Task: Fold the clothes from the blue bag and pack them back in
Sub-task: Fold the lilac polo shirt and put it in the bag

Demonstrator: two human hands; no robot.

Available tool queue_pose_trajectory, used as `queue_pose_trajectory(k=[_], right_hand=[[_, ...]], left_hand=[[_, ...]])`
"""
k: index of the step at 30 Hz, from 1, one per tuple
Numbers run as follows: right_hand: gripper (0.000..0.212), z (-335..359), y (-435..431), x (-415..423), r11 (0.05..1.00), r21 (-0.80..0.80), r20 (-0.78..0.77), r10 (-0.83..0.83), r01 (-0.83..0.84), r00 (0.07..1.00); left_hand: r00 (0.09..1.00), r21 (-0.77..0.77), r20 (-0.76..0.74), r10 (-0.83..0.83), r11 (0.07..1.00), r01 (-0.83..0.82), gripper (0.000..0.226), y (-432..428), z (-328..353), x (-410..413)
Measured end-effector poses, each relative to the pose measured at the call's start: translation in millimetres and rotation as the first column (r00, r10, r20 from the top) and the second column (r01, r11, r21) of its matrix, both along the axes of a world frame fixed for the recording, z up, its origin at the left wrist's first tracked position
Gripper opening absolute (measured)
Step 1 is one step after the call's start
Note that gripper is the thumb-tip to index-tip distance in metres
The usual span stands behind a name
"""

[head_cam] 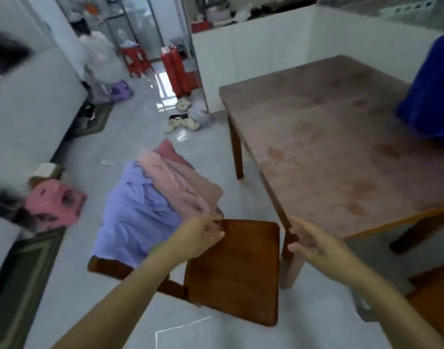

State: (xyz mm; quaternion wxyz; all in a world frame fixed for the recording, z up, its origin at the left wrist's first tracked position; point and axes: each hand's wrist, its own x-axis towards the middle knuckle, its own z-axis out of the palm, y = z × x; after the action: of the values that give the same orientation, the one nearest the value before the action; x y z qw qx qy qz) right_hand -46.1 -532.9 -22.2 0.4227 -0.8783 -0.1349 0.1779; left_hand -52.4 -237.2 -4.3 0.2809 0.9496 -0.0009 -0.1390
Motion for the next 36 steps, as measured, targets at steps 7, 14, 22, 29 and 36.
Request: queue_pose_trajectory(k=[7,14,22,29,36], right_hand=[[0.062,3.7,167.3,37.1,0.965,-0.05,0.003,0.259,-0.259,0.966],[0.063,7.9,271.6,83.9,0.924,-0.061,0.01,0.379,-0.378,0.925],[0.061,13.9,337.7,110.4,0.937,0.003,0.062,0.348,-0.348,0.936],[0.055,14.1,390.3,137.4,0.978,-0.012,0.123,0.207,-0.207,0.971],[0.028,-0.2,426.0,145.1,0.997,-0.049,0.167,0.066,-0.058,0.984]], left_hand=[[0.932,0.23,0.29,0.218,0.929,-0.289,0.055,168.2,-12.9,7.0],[0.907,0.198,0.213,0.363,0.893,-0.404,0.072,226.0,-29.4,41.5],[0.848,-0.029,0.252,0.466,0.88,-0.474,0.049,253.7,-26.1,67.0],[0.923,-0.059,0.166,0.348,0.938,-0.343,0.024,284.3,-24.5,122.1],[0.954,-0.101,0.281,0.107,0.992,-0.081,0.008,288.1,-4.5,140.6]])
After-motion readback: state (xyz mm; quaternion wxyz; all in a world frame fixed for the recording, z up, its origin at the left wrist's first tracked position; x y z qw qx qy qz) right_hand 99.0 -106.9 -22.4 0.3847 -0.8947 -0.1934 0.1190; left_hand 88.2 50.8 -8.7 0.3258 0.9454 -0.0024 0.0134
